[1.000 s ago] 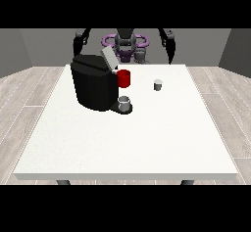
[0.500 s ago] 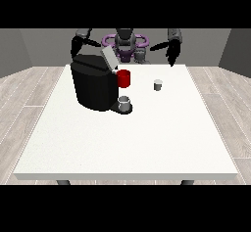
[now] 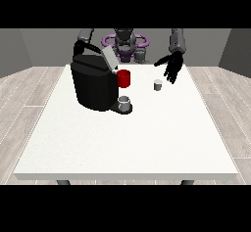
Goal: Insert the coffee pod into the coffee machine and close the lid
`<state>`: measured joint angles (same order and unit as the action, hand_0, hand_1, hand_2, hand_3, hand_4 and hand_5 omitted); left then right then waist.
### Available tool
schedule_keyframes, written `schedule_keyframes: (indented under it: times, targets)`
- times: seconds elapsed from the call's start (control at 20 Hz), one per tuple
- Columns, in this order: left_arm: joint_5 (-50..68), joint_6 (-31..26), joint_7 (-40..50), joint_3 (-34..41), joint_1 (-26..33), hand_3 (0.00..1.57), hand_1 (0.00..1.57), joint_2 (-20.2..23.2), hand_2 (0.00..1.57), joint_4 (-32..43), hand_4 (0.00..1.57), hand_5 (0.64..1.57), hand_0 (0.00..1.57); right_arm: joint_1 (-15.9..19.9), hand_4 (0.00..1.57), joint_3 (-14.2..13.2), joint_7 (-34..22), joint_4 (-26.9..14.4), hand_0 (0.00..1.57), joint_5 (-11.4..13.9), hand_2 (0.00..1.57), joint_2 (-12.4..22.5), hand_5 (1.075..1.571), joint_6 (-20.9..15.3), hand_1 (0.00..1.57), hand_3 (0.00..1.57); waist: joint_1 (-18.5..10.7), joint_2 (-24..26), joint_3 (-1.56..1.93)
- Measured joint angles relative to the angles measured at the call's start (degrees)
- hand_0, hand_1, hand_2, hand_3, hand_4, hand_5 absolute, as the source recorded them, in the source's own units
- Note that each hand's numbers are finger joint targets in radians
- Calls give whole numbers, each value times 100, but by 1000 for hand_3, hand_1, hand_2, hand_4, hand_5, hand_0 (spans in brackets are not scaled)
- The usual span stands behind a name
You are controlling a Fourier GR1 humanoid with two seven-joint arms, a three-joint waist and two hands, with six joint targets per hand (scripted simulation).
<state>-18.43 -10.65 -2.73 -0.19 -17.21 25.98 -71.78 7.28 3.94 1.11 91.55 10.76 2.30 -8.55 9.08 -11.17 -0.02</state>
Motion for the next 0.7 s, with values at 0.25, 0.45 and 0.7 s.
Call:
schedule_keyframes:
  times: [0.25,0.45,0.7]
  targets:
    - [-424,-17,-200,-66,-346,0,0,56,0,771,0,1571,0,53,0,69,-141,-106,0,55,0,-123,1571,-119,0,0,13,-56,0]
    - [-744,158,-386,-57,-645,486,488,2,724,1290,0,1571,488,169,0,-7,-203,-323,0,35,0,-101,1571,-73,0,0,-8,-106,0]
    - [-1325,727,-396,-308,-865,816,888,-323,963,1480,384,1571,888,449,0,-206,-225,-738,0,-133,0,-131,1571,-39,0,0,-117,-136,2]
